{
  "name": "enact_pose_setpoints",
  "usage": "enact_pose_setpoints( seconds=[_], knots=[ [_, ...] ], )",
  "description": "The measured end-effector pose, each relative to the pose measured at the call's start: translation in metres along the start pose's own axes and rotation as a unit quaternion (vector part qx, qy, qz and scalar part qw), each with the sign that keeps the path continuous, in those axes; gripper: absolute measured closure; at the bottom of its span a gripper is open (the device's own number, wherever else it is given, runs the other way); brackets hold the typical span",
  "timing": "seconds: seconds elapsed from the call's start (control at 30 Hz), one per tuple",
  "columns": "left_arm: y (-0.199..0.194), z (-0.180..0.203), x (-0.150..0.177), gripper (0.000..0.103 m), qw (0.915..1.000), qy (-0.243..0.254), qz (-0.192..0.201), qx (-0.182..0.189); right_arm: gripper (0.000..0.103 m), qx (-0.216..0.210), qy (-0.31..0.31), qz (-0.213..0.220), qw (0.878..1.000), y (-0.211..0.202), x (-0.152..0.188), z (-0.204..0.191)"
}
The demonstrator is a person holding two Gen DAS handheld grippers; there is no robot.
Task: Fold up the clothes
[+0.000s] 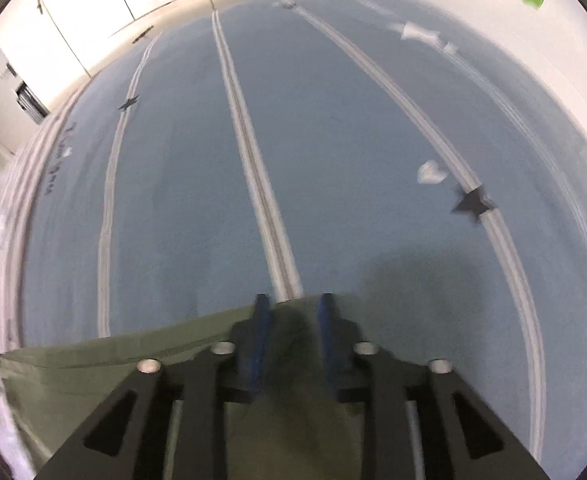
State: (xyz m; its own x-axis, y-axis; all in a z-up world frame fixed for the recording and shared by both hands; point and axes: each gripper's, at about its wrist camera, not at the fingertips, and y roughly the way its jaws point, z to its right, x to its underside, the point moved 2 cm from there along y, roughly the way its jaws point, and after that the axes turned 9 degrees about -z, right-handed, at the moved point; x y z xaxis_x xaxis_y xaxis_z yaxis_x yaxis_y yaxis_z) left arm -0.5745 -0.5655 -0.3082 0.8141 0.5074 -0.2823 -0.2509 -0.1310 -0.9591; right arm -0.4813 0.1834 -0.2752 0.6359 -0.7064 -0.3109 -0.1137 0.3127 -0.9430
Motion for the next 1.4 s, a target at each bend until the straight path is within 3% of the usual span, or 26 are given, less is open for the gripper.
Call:
enact_pose_setpoints(
  seconds=[0.1, 0.23, 0.3, 0.33, 0.47, 0.67, 0.87, 1.13, 1.3, 1.4],
  knots=[
    [0.006, -0.010, -0.003, 0.070, 0.9999, -0.012, -0.008, 0.004, 0.070, 0.011, -0.011, 0.026, 1.000, -0.011, 0.000, 0.001],
    [0.005, -0.030, 0.004, 0.068, 0.9981, -0.043, -0.014, 0.042, 0.070, 0.002, -0.055, 0.041, 0.998, -0.026, 0.011, -0.014],
    [0.002, -0.038, 0.012, 0.057, 0.9962, -0.054, -0.016, 0.067, 0.070, -0.002, -0.092, 0.048, 0.995, -0.028, 0.030, -0.030],
    [0.000, -0.040, 0.017, 0.047, 0.9951, -0.058, -0.017, 0.079, 0.070, -0.001, -0.108, 0.049, 0.993, -0.028, 0.036, -0.038],
    [-0.001, -0.040, 0.037, 0.029, 0.9905, -0.052, -0.034, 0.123, 0.070, -0.004, -0.143, 0.037, 0.989, -0.024, 0.075, -0.042],
    [0.027, -0.037, 0.057, 0.027, 0.9792, -0.051, -0.092, 0.173, 0.070, -0.001, -0.152, 0.011, 0.988, -0.021, 0.101, -0.055],
    [0.038, -0.024, 0.055, 0.027, 0.9701, -0.032, -0.094, 0.221, 0.070, 0.045, -0.135, 0.023, 0.990, -0.020, 0.101, -0.029],
    [0.037, 0.001, 0.050, 0.027, 0.9691, -0.001, -0.095, 0.228, 0.070, 0.067, -0.107, 0.036, 0.991, -0.031, 0.097, 0.015],
    [0.034, 0.013, 0.049, 0.028, 0.9726, 0.005, -0.093, 0.213, 0.070, 0.018, -0.091, 0.025, 0.995, -0.035, 0.111, 0.046],
    [0.034, 0.019, 0.049, 0.028, 0.9758, 0.005, -0.092, 0.198, 0.069, 0.028, -0.102, 0.022, 0.994, -0.037, 0.120, 0.066]
  ],
)
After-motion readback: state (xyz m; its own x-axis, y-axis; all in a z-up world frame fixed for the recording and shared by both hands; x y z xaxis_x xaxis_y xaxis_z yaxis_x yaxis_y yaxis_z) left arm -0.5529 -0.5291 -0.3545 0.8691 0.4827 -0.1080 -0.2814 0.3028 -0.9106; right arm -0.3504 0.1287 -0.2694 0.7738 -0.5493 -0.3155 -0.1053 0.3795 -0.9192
